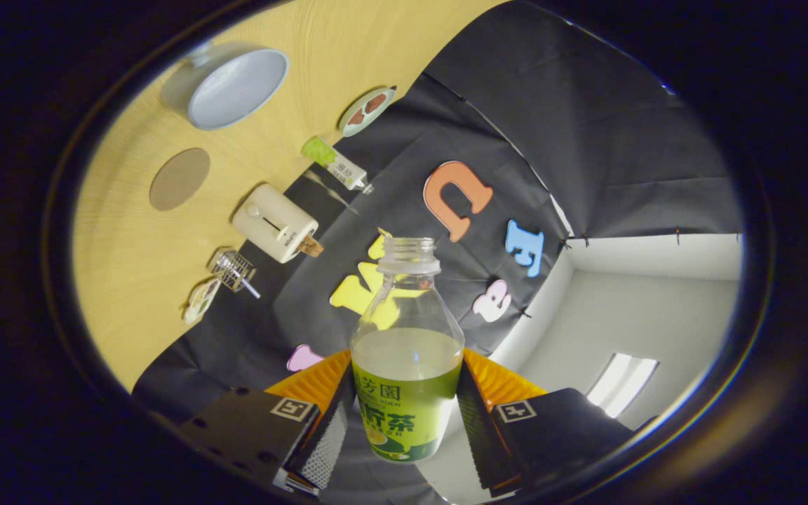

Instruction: Take the bottle from table, then pour the juice into the cup, finally place the bottle on the coaster

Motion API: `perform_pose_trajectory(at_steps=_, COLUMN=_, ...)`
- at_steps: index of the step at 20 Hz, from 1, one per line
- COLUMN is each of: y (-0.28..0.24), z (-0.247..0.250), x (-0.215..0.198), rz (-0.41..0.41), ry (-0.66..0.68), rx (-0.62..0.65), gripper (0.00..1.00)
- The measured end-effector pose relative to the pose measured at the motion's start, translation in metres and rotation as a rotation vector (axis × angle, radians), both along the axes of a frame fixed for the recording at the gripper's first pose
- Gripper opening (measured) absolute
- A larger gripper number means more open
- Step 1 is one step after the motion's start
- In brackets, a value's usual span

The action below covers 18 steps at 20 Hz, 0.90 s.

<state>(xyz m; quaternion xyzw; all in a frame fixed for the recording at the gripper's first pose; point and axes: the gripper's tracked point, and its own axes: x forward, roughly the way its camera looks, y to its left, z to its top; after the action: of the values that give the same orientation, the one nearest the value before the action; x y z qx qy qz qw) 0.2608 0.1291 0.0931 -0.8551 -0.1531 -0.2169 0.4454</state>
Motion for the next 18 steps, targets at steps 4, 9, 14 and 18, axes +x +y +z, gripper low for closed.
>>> perform_pose_trajectory(at_steps=4, y=0.007, z=0.004, x=-0.006, rz=0.019, ry=-0.018, rx=-0.023, gripper=0.80)
perform_pose_trajectory(at_steps=9, y=0.012, z=0.004, x=-0.012, rz=0.049, ry=-0.037, rx=-0.030, gripper=0.79)
perform_pose_trajectory(at_steps=14, y=0.002, z=0.005, x=-0.014, rz=0.047, ry=-0.042, rx=-0.010, gripper=0.79)
perform_pose_trajectory(at_steps=18, y=-0.026, z=0.011, x=-0.013, rz=0.068, ry=-0.039, rx=0.197, gripper=0.80)
